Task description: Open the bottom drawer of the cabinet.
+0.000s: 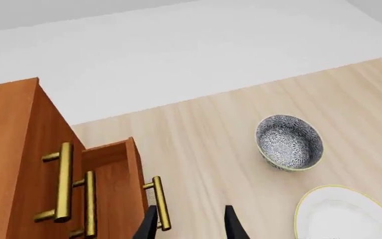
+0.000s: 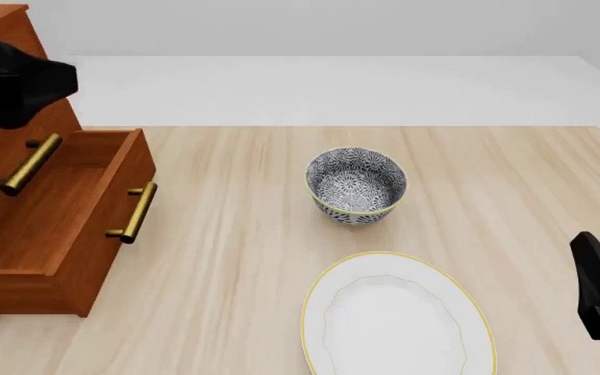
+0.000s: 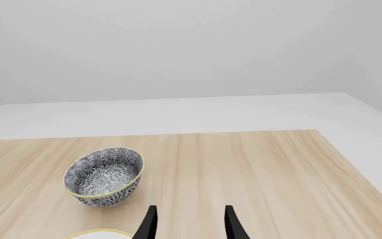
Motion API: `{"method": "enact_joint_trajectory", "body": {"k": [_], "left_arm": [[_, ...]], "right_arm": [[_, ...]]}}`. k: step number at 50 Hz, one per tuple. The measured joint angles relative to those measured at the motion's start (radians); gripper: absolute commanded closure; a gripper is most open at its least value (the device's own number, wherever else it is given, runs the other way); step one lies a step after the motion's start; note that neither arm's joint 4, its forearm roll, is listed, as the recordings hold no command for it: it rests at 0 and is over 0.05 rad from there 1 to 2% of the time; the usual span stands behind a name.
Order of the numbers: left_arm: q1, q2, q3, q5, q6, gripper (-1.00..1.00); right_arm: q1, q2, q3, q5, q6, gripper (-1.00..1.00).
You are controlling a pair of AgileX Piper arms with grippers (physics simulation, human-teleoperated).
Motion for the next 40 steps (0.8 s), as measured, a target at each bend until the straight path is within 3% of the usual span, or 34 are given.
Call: {"method": "enact_joint_trajectory", "body": {"k": [19, 40], "left_arm": [[0.057, -0.020, 0.067, 0.002, -0.066, -1.00], [0.108, -0.013, 0.121, -0.037, -0.064, -1.00]], "right_arm": [[0.000, 0.000, 0.000, 0.000, 0.000, -1.00], [0.000, 0.000, 0.000, 0.000, 0.000, -1.00]]}}
